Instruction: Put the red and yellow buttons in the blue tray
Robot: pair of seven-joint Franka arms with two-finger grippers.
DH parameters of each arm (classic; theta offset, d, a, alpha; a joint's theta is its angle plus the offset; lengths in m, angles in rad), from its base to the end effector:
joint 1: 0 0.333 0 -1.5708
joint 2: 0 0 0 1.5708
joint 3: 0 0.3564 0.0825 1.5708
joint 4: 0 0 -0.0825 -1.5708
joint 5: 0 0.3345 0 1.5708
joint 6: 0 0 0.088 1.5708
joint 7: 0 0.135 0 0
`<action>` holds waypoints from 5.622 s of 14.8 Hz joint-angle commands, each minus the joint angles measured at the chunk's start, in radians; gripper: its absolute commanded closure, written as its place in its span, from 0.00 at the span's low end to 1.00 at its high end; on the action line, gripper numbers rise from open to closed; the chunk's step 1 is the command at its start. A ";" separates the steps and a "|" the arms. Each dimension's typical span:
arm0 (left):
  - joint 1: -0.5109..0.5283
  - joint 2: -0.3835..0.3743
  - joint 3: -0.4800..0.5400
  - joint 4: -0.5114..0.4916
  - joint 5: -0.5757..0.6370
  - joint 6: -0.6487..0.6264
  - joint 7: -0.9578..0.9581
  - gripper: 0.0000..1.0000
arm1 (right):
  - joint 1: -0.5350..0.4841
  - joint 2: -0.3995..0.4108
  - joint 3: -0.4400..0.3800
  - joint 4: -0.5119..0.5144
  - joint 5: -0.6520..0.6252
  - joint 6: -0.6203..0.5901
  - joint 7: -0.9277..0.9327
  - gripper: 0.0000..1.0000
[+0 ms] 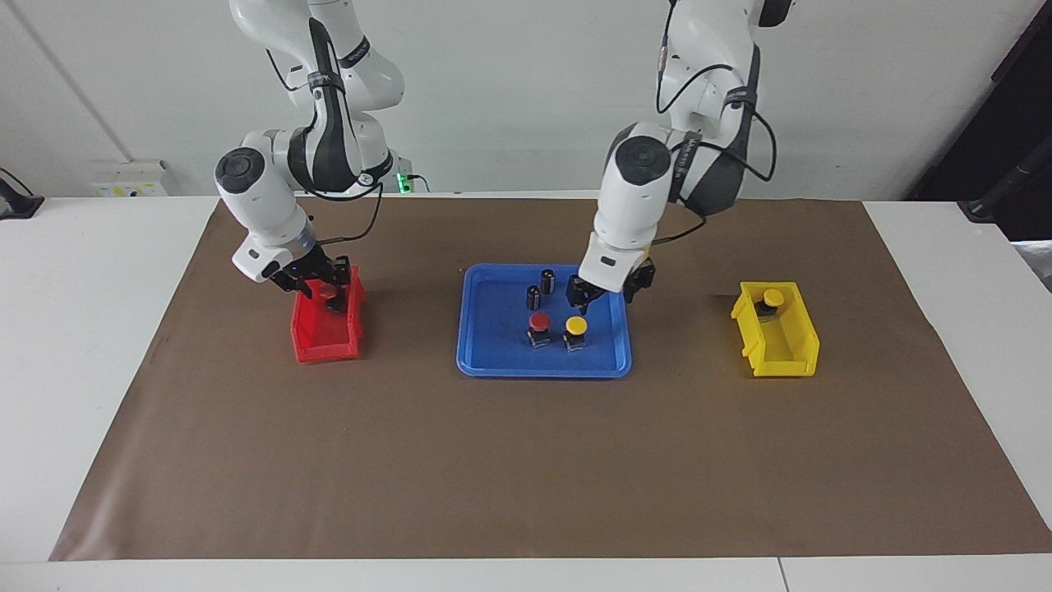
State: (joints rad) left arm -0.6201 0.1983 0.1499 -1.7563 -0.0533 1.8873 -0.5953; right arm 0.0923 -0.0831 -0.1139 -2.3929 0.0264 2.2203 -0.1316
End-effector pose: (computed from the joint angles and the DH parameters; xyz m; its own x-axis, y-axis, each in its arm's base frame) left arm 0.5035 -0.2686 0.4779 0.9878 0.1413 -0.0650 0.1403 -0.9899 -0.0199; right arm 0.4310 -0.0082 0.3882 0.9918 0.0951 -0.0856 0.0920 -0.9949 -0.0405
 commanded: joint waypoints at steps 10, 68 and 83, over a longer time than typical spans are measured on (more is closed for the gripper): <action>0.493 -0.158 -0.003 -0.289 0.009 0.136 0.649 0.29 | 0.001 0.055 0.019 0.315 -0.013 -0.279 -0.023 0.67; 0.169 -0.062 -0.016 -0.028 0.054 -0.059 0.152 0.99 | -0.138 0.055 0.007 0.810 -0.057 -0.739 0.032 0.00; -0.076 0.136 -0.016 -0.038 -0.013 0.181 -0.189 0.99 | -0.137 0.052 0.013 0.813 -0.060 -0.742 0.027 0.00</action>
State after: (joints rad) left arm -0.6933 0.3208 0.1183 -1.7961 -0.0529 2.0582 -0.7833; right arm -0.0359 -0.0078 -0.1109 -1.5541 -0.0227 1.4623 -0.0903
